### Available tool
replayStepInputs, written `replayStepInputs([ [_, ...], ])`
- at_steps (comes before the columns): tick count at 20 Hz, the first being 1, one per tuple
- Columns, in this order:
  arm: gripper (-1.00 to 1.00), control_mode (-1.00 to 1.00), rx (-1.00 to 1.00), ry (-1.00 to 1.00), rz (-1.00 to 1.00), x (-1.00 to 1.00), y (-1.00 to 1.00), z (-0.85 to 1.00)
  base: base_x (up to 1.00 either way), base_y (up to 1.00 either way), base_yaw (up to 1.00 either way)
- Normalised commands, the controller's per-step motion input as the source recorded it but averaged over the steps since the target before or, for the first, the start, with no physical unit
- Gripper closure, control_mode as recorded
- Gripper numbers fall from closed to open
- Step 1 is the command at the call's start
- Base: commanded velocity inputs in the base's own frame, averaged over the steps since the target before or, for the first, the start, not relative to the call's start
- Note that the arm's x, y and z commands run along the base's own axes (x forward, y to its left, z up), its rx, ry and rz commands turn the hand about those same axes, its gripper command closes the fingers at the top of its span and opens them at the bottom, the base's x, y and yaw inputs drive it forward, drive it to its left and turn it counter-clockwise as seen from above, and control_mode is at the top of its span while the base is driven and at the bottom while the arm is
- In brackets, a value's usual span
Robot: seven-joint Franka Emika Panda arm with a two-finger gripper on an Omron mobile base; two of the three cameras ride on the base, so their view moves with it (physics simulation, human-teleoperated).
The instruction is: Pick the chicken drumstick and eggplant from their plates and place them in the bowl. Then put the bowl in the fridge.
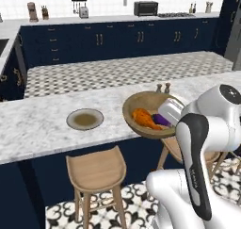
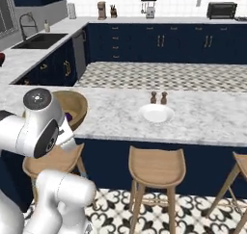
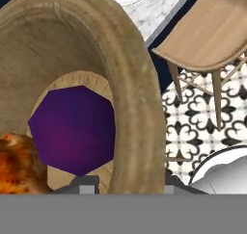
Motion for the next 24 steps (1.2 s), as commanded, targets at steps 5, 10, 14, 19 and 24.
replayStepInputs([
  [5, 1.0, 1.0, 0.0, 0.0, 0.0, 0.0, 0.0, 0.0, 0.0, -0.86, -0.65],
  [10, 1.0, 1.0, 0.0, 0.0, 0.0, 0.0, 0.0, 0.0, 0.03, -0.84, -0.69],
  [14, 1.0, 1.0, 0.0, 0.0, 0.0, 0.0, 0.0, 0.0, 0.39, -1.0, -0.46],
  [19, 1.0, 1.0, 0.0, 0.0, 0.0, 0.0, 0.0, 0.0, 0.63, -1.0, -0.29],
  [24, 1.0, 1.0, 0.0, 0.0, 0.0, 0.0, 0.0, 0.0, 0.47, -1.0, -0.26],
])
